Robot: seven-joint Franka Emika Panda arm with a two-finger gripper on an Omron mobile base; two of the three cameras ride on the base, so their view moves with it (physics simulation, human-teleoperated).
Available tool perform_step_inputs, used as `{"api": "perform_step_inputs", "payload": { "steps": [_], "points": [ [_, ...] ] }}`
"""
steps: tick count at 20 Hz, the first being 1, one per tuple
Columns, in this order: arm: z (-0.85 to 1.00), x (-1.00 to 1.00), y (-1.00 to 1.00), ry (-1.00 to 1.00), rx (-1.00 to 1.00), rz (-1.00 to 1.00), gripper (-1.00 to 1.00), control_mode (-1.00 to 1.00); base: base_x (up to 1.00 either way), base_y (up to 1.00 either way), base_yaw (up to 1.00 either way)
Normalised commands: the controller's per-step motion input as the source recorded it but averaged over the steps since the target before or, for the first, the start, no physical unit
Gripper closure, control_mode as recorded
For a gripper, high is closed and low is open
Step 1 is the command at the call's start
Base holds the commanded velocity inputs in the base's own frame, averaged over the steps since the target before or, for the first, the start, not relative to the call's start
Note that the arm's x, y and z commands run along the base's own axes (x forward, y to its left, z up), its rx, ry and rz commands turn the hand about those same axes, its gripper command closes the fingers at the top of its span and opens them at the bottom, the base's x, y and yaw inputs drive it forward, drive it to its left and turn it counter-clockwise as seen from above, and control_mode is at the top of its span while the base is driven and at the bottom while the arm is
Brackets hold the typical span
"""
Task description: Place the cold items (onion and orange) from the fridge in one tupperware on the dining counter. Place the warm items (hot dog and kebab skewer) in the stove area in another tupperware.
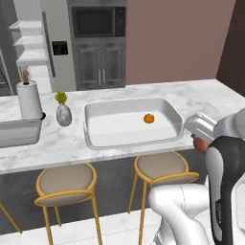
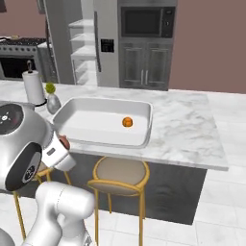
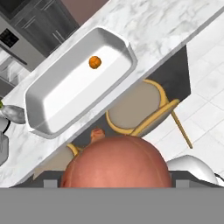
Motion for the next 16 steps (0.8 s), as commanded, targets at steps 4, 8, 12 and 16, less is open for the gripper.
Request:
{"api": "perform_step_inputs", "payload": {
  "steps": [4,8,12,16],
  "points": [
    [0.00,0.00,0.00,0.00,0.00,0.00,1.00,1.00,0.38,0.53,-0.23],
    [0.00,0.00,0.00,0.00,0.00,0.00,1.00,1.00,0.46,0.34,-0.22],
    [0.00,0.00,0.00,0.00,0.00,0.00,1.00,1.00,0.39,0.28,-0.21],
    [0.46,0.22,0.14,0.00,-0.01,-0.15,1.00,-1.00,0.08,0.06,-0.05]
  ]
}}
